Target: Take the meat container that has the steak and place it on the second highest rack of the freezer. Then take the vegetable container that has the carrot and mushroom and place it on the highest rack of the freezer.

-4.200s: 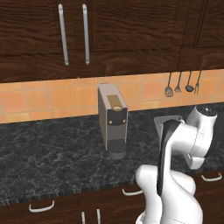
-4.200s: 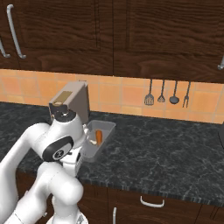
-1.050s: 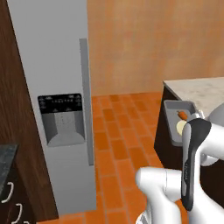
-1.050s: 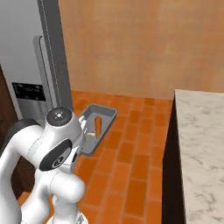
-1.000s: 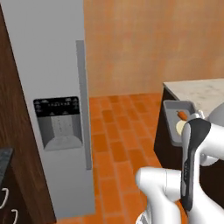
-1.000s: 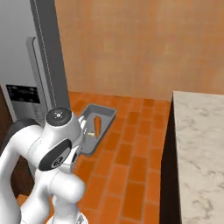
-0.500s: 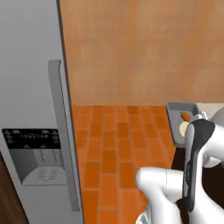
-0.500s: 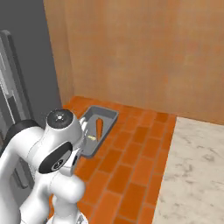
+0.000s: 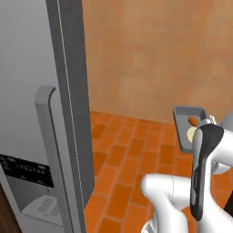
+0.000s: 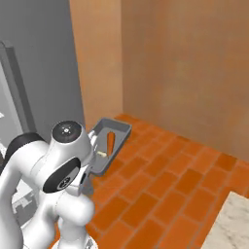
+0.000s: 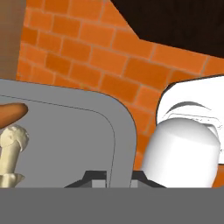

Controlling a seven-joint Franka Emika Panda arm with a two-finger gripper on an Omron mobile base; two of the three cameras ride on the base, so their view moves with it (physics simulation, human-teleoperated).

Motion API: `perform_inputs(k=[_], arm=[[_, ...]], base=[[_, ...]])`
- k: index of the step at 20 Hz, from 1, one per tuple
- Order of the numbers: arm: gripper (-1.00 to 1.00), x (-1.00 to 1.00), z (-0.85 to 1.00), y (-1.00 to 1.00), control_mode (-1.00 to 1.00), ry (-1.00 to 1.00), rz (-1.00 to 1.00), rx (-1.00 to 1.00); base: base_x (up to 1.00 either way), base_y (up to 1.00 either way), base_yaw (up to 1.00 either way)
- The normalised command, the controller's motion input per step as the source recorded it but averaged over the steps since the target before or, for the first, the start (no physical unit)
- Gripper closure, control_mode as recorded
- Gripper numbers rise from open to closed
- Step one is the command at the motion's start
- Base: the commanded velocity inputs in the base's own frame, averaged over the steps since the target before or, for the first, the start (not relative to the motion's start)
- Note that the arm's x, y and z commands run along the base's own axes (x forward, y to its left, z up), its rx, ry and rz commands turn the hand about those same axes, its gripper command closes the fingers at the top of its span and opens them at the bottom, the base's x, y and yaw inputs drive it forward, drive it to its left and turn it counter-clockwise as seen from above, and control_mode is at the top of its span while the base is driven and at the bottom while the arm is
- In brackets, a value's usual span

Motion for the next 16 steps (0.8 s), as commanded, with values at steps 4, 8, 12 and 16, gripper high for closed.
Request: perform_inputs(k=[4, 8, 12, 16], arm=[[1.0, 0.0, 0.0, 0.0, 1.0, 0.0, 0.0, 0.0], [1.0, 0.0, 0.0, 0.0, 1.0, 0.0, 0.0, 0.0], [1.0, 0.0, 0.0, 0.0, 1.0, 0.0, 0.0, 0.0], [1.0, 0.0, 0.0, 0.0, 1.0, 0.0, 0.0, 0.0]], base=[[1.0, -0.49, 0.63], [1.0, -0.48, 0.7], [0.55, -0.49, 0.83], [0.04, -0.66, 0.85]])
